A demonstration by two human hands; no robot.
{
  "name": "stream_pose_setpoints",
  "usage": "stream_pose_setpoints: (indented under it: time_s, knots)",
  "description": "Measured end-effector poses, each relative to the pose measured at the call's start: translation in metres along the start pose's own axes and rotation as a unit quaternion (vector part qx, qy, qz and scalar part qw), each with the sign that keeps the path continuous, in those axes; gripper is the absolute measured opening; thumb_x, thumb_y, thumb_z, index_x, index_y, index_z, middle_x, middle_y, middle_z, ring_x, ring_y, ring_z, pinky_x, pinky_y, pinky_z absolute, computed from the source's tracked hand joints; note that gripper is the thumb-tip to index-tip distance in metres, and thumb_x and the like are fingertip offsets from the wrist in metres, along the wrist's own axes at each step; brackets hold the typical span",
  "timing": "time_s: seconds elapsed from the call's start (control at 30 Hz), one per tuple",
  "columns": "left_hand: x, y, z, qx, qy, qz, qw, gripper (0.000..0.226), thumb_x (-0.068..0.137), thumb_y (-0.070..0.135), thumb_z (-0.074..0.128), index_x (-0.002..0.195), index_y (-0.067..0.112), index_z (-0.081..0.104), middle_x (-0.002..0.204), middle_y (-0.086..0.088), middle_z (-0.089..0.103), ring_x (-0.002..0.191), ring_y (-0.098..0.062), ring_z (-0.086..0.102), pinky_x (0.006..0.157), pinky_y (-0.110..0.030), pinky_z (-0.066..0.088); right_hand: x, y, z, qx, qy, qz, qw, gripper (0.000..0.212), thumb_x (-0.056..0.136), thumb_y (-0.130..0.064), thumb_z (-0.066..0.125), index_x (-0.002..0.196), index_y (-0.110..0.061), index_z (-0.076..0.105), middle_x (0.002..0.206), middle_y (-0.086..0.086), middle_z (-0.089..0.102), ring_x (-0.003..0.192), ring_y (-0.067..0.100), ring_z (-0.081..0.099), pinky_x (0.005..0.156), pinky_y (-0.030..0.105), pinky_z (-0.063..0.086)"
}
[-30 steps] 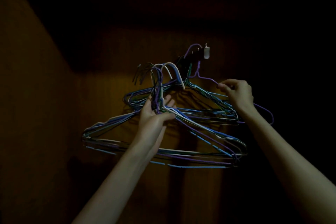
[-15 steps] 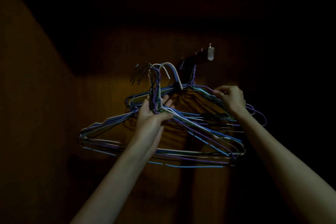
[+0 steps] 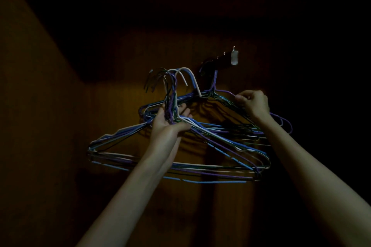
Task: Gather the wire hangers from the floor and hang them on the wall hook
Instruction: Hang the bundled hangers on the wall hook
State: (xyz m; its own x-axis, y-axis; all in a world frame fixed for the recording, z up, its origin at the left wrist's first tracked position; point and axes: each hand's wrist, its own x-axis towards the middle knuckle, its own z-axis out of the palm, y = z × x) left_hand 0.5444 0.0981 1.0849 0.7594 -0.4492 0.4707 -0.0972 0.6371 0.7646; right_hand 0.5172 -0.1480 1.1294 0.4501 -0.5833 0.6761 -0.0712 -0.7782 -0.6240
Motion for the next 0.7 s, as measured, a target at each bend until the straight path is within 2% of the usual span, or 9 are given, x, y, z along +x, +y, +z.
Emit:
stream_pose_setpoints:
  time_s: [0.13,0.2,0.27,0.33,0.43,0.53,0.63,0.7]
  knots:
    - [-0.001,0.002,0.0,0.002,0.002,0.004,1.0,0.075,0.081,-0.027,0.042,0.145,0.01,0.027,0.133,-0.015,0.053,0.114,-0.022,0.057,0.079,-0.026,0.052,0.007,0.005,0.0,0.0,-0.014,0.0,1.0,0.019,0.09,-0.024,0.059,0.102,-0.013,0.069,0.103,0.007,0.067,0.099,0.021,0.062,0.083,0.036,0.051]
    - [-0.002,0.001,-0.001,-0.005,0.008,0.004,1.0,0.074,0.081,-0.027,0.042,0.144,0.009,0.029,0.132,-0.016,0.053,0.115,-0.023,0.057,0.084,-0.028,0.051,0.008,0.005,0.0,0.007,-0.024,0.004,1.0,0.019,0.09,-0.024,0.059,0.101,-0.013,0.069,0.103,0.008,0.067,0.099,0.022,0.062,0.087,0.04,0.051]
    - [-0.002,0.001,-0.001,-0.01,0.01,0.004,1.0,0.067,0.08,-0.028,0.042,0.135,0.01,0.038,0.129,-0.015,0.055,0.115,-0.024,0.057,0.09,-0.03,0.048,0.011,0.005,0.0,0.009,-0.029,0.006,1.0,0.02,0.09,-0.025,0.059,0.102,-0.013,0.069,0.103,0.007,0.066,0.101,0.021,0.06,0.089,0.042,0.051]
    - [-0.001,0.0,-0.002,-0.013,0.012,0.004,1.0,0.061,0.079,-0.029,0.042,0.12,0.017,0.045,0.122,-0.012,0.058,0.11,-0.023,0.059,0.089,-0.031,0.047,0.013,0.005,0.0,0.012,-0.032,0.011,0.999,0.02,0.089,-0.025,0.06,0.101,-0.012,0.07,0.102,0.005,0.066,0.1,0.02,0.061,0.09,0.042,0.05]
    - [0.004,-0.003,-0.003,-0.026,0.021,0.005,0.999,0.061,0.077,-0.031,0.04,0.114,0.017,0.046,0.11,-0.009,0.061,0.11,-0.026,0.058,0.093,-0.037,0.045,0.014,0.006,0.002,0.011,-0.04,0.022,0.999,0.018,0.088,-0.024,0.062,0.098,-0.012,0.07,0.102,0.009,0.068,0.098,0.021,0.062,0.089,0.044,0.051]
    - [0.004,-0.005,-0.004,-0.024,0.03,0.011,0.999,0.064,0.076,-0.033,0.038,0.102,0.024,0.051,0.107,-0.009,0.061,0.109,-0.027,0.057,0.095,-0.04,0.044,0.013,0.008,0.006,0.008,-0.048,0.022,0.999,0.018,0.089,-0.022,0.061,0.098,-0.01,0.07,0.099,0.01,0.068,0.092,0.019,0.061,0.082,0.037,0.052]
    - [0.001,-0.005,-0.005,-0.035,0.03,0.011,0.999,0.064,0.076,-0.034,0.037,0.109,0.02,0.047,0.112,-0.013,0.059,0.11,-0.028,0.056,0.097,-0.04,0.044,0.009,0.008,0.007,0.006,-0.046,0.028,0.999,0.018,0.089,-0.023,0.06,0.099,-0.012,0.069,0.097,0.006,0.066,0.09,0.017,0.06,0.079,0.034,0.051]
    - [0.0,-0.005,-0.007,-0.029,0.026,0.008,0.999,0.068,0.076,-0.033,0.038,0.118,0.02,0.041,0.111,-0.011,0.06,0.105,-0.025,0.059,0.093,-0.038,0.046,0.005,0.01,0.008,0.017,-0.037,0.029,0.999,0.014,0.088,-0.025,0.062,0.094,-0.016,0.07,0.092,0.003,0.066,0.09,0.019,0.063,0.081,0.04,0.053]
